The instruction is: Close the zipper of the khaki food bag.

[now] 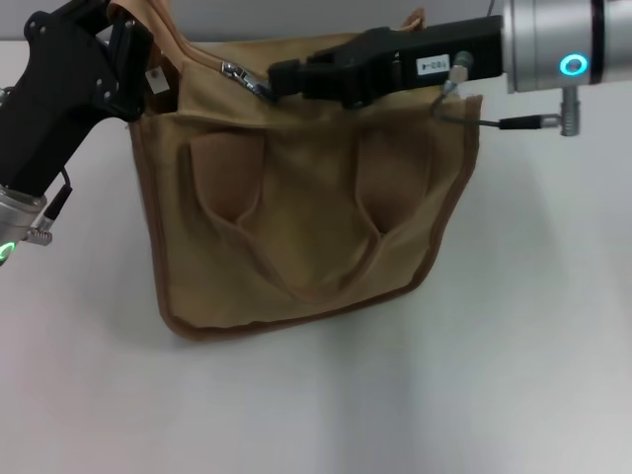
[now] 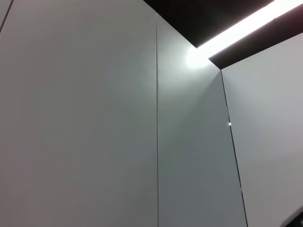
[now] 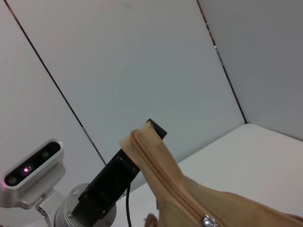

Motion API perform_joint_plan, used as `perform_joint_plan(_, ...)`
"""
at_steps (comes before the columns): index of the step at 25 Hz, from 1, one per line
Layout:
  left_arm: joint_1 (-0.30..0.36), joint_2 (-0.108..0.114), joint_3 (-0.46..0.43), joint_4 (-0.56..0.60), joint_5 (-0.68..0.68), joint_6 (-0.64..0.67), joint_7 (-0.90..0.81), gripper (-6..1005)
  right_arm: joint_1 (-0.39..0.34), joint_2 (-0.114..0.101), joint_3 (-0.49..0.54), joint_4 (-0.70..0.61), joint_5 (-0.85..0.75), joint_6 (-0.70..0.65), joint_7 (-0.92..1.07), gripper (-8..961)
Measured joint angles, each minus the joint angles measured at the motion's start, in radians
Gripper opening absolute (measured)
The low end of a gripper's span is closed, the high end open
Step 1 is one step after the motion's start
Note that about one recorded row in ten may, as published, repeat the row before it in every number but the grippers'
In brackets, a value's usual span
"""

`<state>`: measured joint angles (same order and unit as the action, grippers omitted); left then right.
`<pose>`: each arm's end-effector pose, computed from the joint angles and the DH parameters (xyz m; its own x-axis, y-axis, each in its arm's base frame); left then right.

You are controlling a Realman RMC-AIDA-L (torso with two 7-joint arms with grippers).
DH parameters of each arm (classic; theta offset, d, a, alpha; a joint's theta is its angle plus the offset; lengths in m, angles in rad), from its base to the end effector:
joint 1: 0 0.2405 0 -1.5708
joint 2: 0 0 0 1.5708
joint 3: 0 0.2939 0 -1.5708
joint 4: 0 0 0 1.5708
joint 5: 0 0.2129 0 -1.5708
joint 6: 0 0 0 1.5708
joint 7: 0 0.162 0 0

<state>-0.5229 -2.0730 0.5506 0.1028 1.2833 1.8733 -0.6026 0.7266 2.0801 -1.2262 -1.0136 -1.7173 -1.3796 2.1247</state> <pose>-0.2544 0.3290 -0.0004 0.3392 -0.3492 0.8735 0.4732 -0.7391 -0.4793 0.1018 0.4066 -0.0472 0.7576 -0.4600 -0.4631 -0.4736 -0.8756 0.0948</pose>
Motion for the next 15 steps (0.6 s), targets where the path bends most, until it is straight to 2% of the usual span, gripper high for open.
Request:
perform_joint_plan(9, -0.004, -0.001, 0.001, 0.000, 0.001, 0.006, -0.001, 29, 0.102, 0.000, -0.010, 0.127, -0.032, 0.024, -0.013, 149)
perform_joint_plan(14, -0.005, -0.001, 0.000, 0.000, 0.001, 0.006, -0.002, 29, 0.086, 0.002, -0.007, 0.093, -0.033, 0.014, -0.011, 235)
perform_joint_plan(15, -0.005, -0.001, 0.000, 0.000, 0.001, 0.006, -0.002, 29, 0.085, 0.002, -0.008, 0.091, -0.033, 0.014, -0.010, 213)
